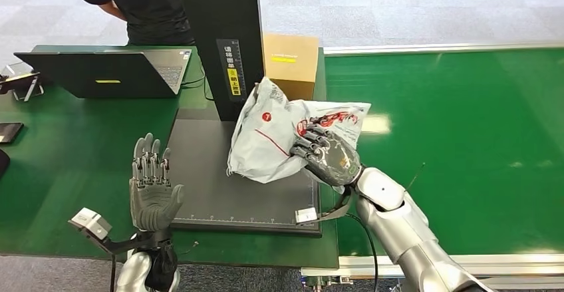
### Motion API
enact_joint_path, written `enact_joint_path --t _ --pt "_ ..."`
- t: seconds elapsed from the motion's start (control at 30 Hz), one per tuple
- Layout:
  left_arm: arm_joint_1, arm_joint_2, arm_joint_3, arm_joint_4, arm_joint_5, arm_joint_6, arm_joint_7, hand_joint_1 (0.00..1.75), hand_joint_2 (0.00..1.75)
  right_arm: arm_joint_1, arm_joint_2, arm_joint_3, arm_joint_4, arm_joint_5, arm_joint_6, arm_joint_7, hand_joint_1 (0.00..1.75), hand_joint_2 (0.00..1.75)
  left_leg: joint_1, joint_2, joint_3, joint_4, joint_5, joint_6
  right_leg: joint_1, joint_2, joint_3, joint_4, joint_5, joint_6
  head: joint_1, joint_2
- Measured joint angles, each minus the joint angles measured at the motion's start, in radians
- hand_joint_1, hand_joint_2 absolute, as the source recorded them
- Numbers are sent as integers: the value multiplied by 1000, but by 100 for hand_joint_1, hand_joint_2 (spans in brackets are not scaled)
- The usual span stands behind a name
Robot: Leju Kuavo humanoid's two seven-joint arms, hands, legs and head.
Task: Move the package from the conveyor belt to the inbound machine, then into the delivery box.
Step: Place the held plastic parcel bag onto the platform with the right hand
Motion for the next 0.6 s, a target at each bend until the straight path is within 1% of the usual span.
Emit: enact_joint_path --t 0.13,0.3,0.6 --pt "-6 0 -4 4 2 -6 0 0 175 -63 7 92 79 -29 3 -22 175 175 0 0 0 0 0 0 0 0 0 0 0 0 0 0" --pt "-5 1 -10 7 3 -14 0 0 175 -125 19 171 194 -72 30 -38 175 175 0 0 0 0 0 0 0 0 -1 0 0 0 0 0" --pt "-10 1 -15 9 7 -22 0 0 175 -178 44 248 353 -126 38 -51 175 175 0 -1 -1 0 0 0 0 -1 -1 0 0 0 0 0"
